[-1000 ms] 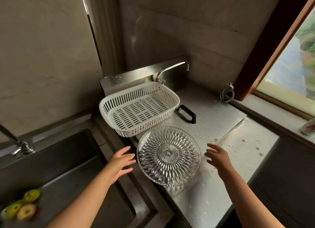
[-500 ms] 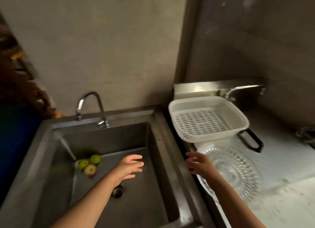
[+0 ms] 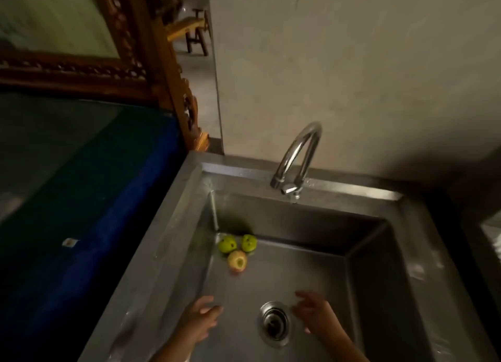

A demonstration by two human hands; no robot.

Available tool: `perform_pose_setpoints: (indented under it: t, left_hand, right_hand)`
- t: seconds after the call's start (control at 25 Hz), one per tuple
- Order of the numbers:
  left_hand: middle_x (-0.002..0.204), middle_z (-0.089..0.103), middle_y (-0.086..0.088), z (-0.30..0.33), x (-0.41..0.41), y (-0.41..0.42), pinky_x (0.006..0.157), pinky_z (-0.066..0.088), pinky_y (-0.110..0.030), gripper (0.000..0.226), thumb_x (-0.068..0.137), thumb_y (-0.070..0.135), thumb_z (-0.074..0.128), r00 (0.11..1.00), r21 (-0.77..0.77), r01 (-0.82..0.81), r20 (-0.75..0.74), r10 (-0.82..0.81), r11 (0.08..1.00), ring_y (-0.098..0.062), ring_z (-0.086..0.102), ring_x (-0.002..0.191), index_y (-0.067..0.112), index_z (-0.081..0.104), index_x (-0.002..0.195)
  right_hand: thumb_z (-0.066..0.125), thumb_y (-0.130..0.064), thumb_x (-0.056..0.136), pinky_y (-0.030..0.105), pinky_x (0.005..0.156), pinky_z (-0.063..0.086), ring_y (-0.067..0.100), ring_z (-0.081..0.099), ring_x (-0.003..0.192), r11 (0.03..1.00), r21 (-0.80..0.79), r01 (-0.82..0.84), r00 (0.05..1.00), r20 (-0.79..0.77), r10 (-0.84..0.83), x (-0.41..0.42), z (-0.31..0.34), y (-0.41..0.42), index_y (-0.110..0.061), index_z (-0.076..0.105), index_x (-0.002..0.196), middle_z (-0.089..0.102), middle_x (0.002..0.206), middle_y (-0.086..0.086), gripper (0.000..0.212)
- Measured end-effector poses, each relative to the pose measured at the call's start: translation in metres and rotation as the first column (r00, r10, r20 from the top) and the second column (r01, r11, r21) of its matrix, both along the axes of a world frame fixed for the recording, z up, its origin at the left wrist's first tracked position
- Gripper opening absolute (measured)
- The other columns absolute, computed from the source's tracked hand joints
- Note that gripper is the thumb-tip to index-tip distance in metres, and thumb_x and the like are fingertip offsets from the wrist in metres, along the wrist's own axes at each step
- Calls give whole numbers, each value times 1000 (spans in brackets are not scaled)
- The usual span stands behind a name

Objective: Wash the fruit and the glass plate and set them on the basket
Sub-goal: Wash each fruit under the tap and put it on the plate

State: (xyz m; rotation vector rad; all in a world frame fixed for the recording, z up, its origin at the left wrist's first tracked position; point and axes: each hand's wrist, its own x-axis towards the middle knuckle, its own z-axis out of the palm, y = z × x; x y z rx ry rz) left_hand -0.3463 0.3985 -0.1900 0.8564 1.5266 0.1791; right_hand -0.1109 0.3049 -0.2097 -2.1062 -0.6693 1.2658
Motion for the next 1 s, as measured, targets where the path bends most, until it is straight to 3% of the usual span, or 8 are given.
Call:
perform_pose_setpoints:
  t: [0.24, 0.4, 0.48, 0.56, 0.64, 0.72, 0.84, 1.0]
  left_hand:
    - [108, 52, -6, -125, 39, 76, 62, 40, -25, 53, 85, 17, 62, 999, 78, -44, 8, 44, 996, -17, 53, 82, 14, 40, 134]
    - [140, 42, -10, -189, 54, 118, 103, 41, -43, 66, 83, 22, 65, 999, 152, -35, -22, 39, 988, -25, 46, 124, 15, 34, 140]
    - [135, 45, -6, -210, 58, 124, 90, 49, -41, 61, 84, 25, 62, 999, 135, -33, 28, 30, 990, -23, 49, 120, 18, 36, 139]
    - [115, 55, -2, -217, 64, 123, 66, 49, -28, 43, 87, 24, 59, 990, 105, -67, 128, 53, 992, -19, 57, 99, 18, 49, 128]
    - [102, 61, -5, -216, 68, 116, 58, 48, -23, 20, 87, 18, 57, 978, 118, -130, 179, 107, 985, -19, 62, 79, 17, 57, 107]
    - [94, 61, -10, -206, 70, 110, 47, 51, -19, 10, 85, 10, 59, 963, 138, -199, 210, 168, 970, -18, 63, 63, 18, 53, 87]
    - [84, 61, -8, -171, 68, 101, 45, 53, -22, 17, 84, 9, 62, 966, 153, -165, 223, 128, 974, -14, 62, 54, 20, 49, 81]
    - [85, 62, -8, -107, 65, 97, 52, 57, -26, 27, 85, 20, 61, 958, 137, -49, 286, 8, 989, -18, 62, 63, 25, 48, 108]
  right_hand:
    - [71, -13, 78, 15, 53, 40, 18, 57, 82, 997, 72, 42, 999, -29, -40, -16, -132, 109, -9, 59, 115, 56, 99, 8, 39]
    - [68, -9, 79, 13, 53, 42, 8, 53, 65, 993, 117, 28, 997, -78, -19, -29, -193, 157, -8, 58, 114, 58, 96, 7, 36]
    - [63, -8, 82, 14, 59, 51, 9, 56, 72, 992, 124, -19, 988, -151, 38, -36, -211, 168, -19, 58, 105, 61, 94, 4, 26]
    - [63, -6, 79, 33, 79, 56, 20, 62, 81, 988, 155, -15, 990, -134, 36, -44, -218, 175, -24, 59, 86, 67, 93, 10, 20]
    - [66, -1, 74, 49, 84, 52, 31, 65, 84, 983, 172, 66, 994, -102, -49, -51, -217, 171, -21, 60, 78, 68, 86, 15, 21]
    - [67, 1, 73, 42, 75, 55, 27, 66, 71, 978, 160, 137, 982, -152, -113, -54, -207, 162, -18, 61, 83, 68, 78, 14, 22]
    - [67, 2, 75, 23, 54, 52, 8, 59, 45, 962, 190, 196, 956, -255, -144, -47, -172, 146, -16, 62, 83, 65, 57, 2, 20]
    - [57, 4, 84, 13, 48, 52, 4, 62, 45, 942, 271, 196, 919, -386, -80, -27, -100, 131, -8, 64, 91, 66, 59, 4, 15]
